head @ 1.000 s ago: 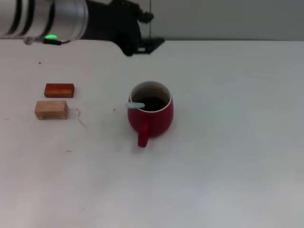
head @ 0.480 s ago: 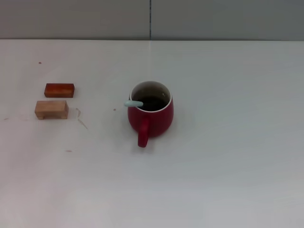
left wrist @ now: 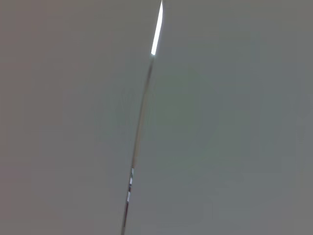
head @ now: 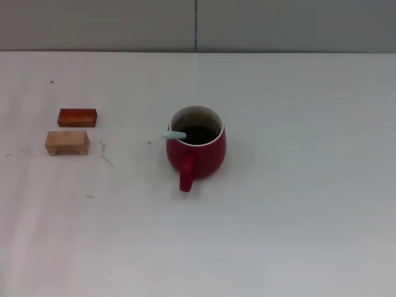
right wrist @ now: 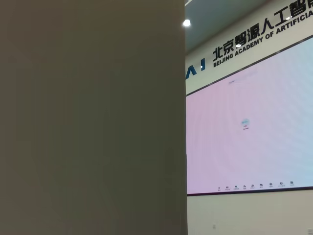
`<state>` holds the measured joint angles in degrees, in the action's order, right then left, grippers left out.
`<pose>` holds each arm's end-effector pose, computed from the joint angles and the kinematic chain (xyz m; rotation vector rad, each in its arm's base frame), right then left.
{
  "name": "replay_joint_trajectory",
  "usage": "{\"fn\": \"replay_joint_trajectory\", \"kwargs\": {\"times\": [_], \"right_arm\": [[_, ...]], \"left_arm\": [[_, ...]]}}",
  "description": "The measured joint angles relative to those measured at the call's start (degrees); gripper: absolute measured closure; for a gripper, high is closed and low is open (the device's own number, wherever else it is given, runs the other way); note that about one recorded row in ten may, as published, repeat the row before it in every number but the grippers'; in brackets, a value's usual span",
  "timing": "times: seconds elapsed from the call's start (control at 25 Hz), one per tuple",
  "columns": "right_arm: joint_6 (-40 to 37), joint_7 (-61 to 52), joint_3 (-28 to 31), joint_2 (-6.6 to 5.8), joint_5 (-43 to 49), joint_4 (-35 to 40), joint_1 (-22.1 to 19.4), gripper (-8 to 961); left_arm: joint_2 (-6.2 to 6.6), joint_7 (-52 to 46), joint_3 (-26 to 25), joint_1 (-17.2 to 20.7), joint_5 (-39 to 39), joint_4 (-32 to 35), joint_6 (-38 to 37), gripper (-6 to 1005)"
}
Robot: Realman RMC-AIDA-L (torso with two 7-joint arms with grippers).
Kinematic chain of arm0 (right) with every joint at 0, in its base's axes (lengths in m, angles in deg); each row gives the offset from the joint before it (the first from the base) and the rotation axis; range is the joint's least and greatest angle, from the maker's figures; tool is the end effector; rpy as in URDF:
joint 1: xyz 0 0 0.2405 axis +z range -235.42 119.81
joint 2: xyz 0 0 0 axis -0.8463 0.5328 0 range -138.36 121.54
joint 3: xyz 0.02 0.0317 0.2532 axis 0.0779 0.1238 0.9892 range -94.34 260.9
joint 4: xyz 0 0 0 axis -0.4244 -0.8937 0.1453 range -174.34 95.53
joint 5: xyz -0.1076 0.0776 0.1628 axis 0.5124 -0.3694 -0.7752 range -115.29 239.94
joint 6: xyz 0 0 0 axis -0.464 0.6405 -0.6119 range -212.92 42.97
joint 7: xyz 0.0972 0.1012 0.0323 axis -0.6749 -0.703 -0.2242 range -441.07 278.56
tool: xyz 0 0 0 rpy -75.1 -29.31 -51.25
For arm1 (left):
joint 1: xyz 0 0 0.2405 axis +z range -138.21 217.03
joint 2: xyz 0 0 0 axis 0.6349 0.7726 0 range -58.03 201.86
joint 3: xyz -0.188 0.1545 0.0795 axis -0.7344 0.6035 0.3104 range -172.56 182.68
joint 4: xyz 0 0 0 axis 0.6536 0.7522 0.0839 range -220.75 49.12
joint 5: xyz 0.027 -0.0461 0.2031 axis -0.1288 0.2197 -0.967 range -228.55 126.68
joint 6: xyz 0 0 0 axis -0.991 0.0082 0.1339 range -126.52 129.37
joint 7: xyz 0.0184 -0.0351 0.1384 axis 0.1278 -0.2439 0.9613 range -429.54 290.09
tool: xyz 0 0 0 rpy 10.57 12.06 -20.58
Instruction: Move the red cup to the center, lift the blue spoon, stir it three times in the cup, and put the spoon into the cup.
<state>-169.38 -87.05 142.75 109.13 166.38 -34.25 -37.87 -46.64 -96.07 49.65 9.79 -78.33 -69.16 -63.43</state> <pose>0.4224 0.2416 0.1172 -0.8592 0.4378 0.4733 -0.3203 0.3835 0.0907 -1.3233 -0.4895 -0.9015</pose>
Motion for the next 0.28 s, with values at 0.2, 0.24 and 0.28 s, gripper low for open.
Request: {"fn": "replay_joint_trajectory", "kwargs": {"times": [0.2,0.24,0.28], "right_arm": [[2.49,0.0,0.04,-0.94,0.0,0.36,0.37,411],[3.43,0.0,0.04,-1.52,0.0,0.4,0.62,411],[3.43,0.0,0.04,-1.52,0.0,0.4,0.62,411]], "left_arm": [[-0.19,15.41,-1.01,-2.05,0.88,-7.07,0.15,453],[-0.17,17.04,-1.67,-2.43,1.32,-8.97,0.58,453],[-0.17,17.04,-1.67,-2.43,1.32,-8.97,0.58,453]]}}
